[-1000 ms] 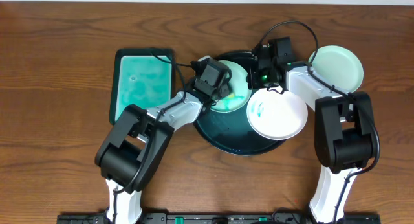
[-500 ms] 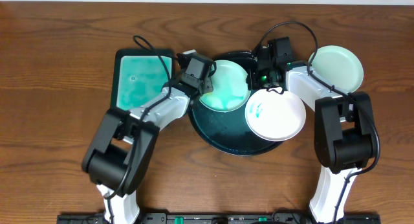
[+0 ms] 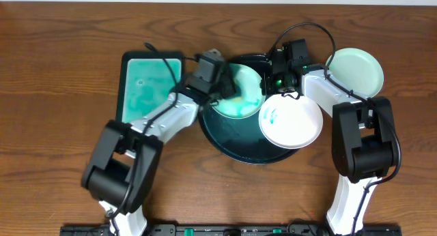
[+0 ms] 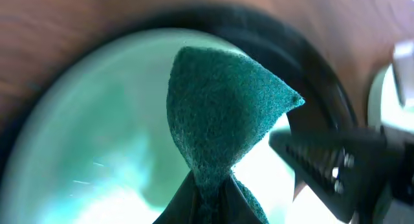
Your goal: Clean dirty plates on tray and stack at the side
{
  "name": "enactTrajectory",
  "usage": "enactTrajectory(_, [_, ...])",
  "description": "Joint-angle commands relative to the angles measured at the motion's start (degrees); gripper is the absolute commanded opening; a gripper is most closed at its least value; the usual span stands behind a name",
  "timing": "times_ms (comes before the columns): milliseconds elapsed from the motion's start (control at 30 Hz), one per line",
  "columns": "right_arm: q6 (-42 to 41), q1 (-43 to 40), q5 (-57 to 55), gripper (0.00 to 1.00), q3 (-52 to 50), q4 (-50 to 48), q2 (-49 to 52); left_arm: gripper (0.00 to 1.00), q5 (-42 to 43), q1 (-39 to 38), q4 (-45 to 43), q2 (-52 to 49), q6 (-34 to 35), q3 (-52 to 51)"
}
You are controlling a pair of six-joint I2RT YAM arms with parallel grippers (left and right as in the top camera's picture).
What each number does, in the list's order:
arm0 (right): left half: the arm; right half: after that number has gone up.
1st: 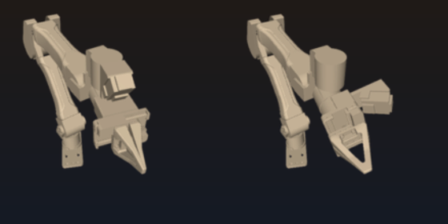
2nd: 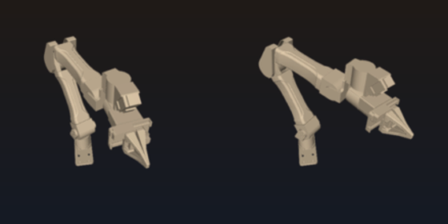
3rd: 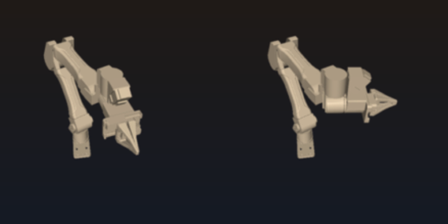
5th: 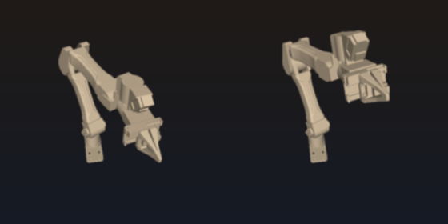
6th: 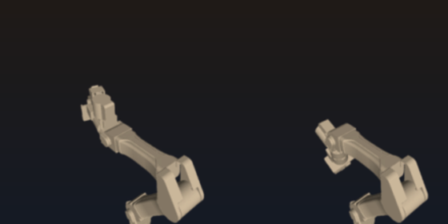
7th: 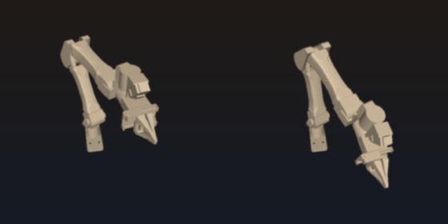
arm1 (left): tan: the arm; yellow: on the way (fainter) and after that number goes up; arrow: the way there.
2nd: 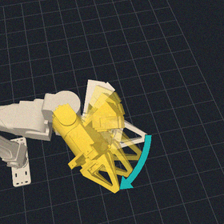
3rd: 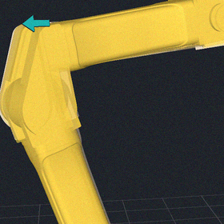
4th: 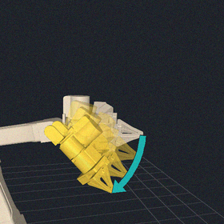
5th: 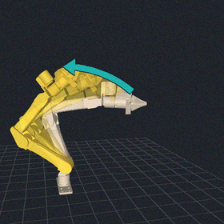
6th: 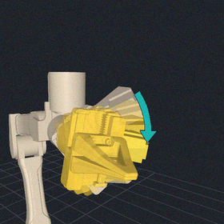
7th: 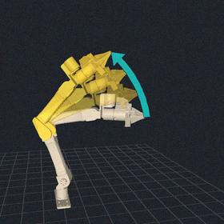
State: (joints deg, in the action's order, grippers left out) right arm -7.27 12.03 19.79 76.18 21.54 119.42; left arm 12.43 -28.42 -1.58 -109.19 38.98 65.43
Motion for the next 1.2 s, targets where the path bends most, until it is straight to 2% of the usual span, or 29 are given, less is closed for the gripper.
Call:
enactTrajectory(0, [0.0, 0.1, -3.2, 0.01, -0.1, 0.5, 1.0, 0.07, 0.5, -1.6, -0.1, -3.2, 0.0, -0.4])
enactTrajectory(100, [0.0, 0.1, -3.3, 0.01, -0.1, 0.4, 1.0, 0.07, -5.1, -1.9, 2.1, -4.0, -3.0, -0.4])
enactTrajectory(333, [0.0, 0.0, -3.3, 0.01, -0.1, 0.1, 0.8, 0.07, -28.1, -1.0, 10.2, -3.9, -11.4, -0.4])
enactTrajectory(433, [0.0, 0.0, -3.9, 0.01, -0.1, 0.5, 0.3, 0.07, -31.5, -0.2, 10.5, -2.9, -13.3, -0.4])
enactTrajectory(633, [1.5, 0.4, -5.4, 0.01, -0.1, 0.5, -1.0, 0.07, -31.3, 0.5, 9.4, 2.1, -13.4, -0.1])
enactTrajectory(900, [5.9, 2.3, -10.1, 0.01, -0.1, 0.3, -5.4, 0.07, -20.8, 2.9, 8.7, 10.8, -12.9, -0.2])
enactTrajectory(1033, [7.4, 3.9, -18.6, 0.01, -0.1, 0.4, -9.5, 0.07, -20.2, 8.0, 11.1, 13.6, -8.7, -0.2])
enactTrajectory(1167, [12.3, 6.8, -30.9, 0.01, -0.1, 0.3, -14.7, 0.07, -17.8, 14.4, 15.6, 14.1, -8.2, -0.2])
